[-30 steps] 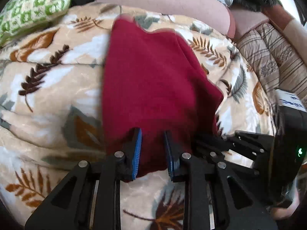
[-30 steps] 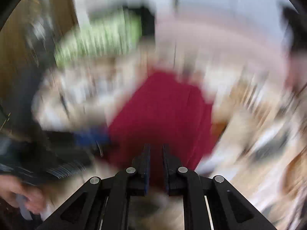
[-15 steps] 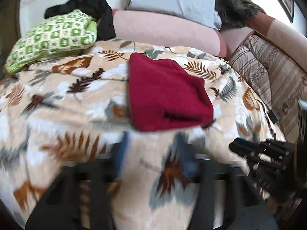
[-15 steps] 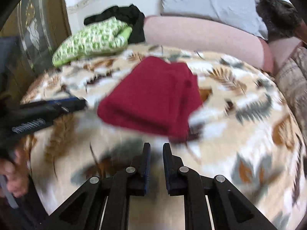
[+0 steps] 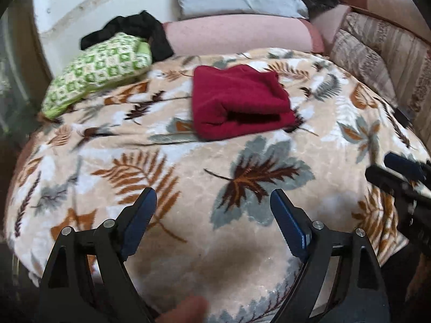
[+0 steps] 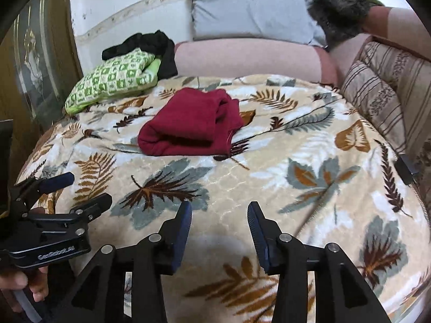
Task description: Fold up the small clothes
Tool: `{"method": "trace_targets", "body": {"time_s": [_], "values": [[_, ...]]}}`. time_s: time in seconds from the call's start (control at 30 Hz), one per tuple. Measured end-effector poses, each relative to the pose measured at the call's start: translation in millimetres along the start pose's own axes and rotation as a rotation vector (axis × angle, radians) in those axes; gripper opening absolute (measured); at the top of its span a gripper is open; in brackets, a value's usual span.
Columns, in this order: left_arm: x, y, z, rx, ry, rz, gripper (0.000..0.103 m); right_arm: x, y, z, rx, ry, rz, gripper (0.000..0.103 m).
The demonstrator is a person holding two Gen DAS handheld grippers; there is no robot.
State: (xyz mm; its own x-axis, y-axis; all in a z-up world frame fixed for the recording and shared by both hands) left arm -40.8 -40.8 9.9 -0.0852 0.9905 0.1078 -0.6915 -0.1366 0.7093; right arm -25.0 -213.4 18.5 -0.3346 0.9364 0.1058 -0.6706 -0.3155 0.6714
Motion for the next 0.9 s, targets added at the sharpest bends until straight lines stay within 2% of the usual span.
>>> {"method": "trace_targets", "body": {"time_s": [0.1,0.2,0.6,0.9], "values": [[1,-3,0,0.033,0.050,-0.082,0.086,2,-3,-2,0.012,0.009,-0.008,0.046],[-2,-9,-4,0.064,0.073,-0.118,0.086,4,-12,-2,0.032,0.006,-0.011,0.046],[-3,-21,-9,0.109,0.062,-0.122,0.086,19,-23,6,0.023,0.000,-0.025,0.046],[-3,-32,-10,0.151,0.090,-0.166,0.086,10,-27,6,0.021,-0.019,-0.040,0.046]]}}
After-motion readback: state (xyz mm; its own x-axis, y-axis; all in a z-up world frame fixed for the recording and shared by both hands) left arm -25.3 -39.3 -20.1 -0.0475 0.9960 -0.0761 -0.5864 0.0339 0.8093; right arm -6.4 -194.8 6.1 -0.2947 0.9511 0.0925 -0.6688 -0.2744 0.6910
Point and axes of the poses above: each gripper's, at about its wrist camera, not at the fingertips, and y roughly against the way its jaws point, x to its left, z to its top, the point moved 3 cm from there along -y, roughly the way its jaws point, and after that the axes turned 1 degree about -z, right-handed, at the moved point
